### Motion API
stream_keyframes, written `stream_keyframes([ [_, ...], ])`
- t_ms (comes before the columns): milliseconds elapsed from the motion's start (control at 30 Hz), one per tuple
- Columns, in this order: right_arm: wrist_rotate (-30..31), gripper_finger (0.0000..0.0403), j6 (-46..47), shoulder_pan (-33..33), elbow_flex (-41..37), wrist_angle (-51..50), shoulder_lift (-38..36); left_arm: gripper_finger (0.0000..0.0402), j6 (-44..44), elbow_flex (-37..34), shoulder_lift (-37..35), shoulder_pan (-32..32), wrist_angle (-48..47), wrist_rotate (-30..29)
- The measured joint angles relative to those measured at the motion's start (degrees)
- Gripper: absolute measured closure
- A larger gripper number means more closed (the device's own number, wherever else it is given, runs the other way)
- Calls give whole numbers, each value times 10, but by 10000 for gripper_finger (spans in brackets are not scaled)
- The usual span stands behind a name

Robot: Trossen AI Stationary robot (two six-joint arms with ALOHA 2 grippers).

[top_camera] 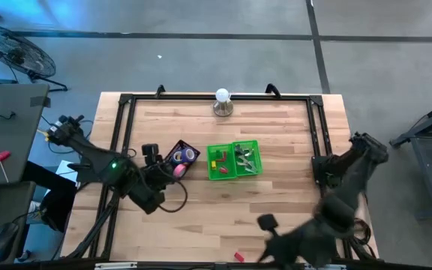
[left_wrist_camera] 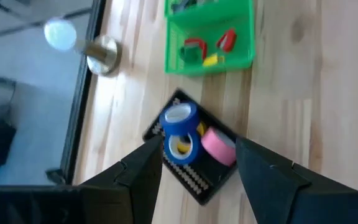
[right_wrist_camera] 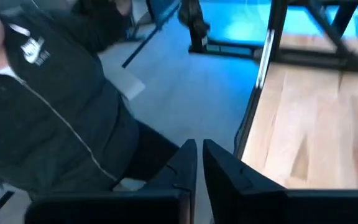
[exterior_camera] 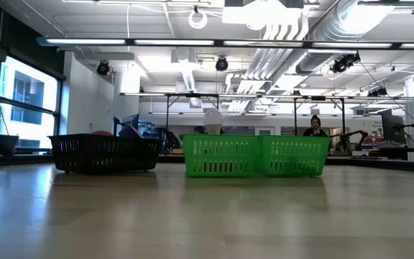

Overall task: Pick and place Stapler, Stapler remover, tape
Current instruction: Put the red stapler into the left green bin

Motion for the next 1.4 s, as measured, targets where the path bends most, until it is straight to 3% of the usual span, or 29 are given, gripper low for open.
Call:
stream_keyframes([
  [167,82,389,-17,50,133,-61,52,206,-69,-94,-35,-25,14,-21],
  [467,75,389,-57,28,339,-166,195,206,-106,-225,-92,-35,122,-4],
  [600,58,389,-49,-3,302,-180,197,206,-102,-244,-102,-35,155,-2],
  [800,111,389,15,-39,210,-317,196,206,-102,-251,-103,-35,166,-2],
  [933,101,389,19,-55,156,-319,196,206,-102,-251,-103,-35,168,-4],
  [1100,30,391,23,-61,88,-227,196,206,-102,-251,-103,-35,168,-4],
  [1300,-146,389,48,-61,7,-26,196,206,-102,-251,-103,-35,171,-20],
  [1400,-190,389,59,-67,-22,50,196,206,-102,-251,-103,-34,173,-20],
])
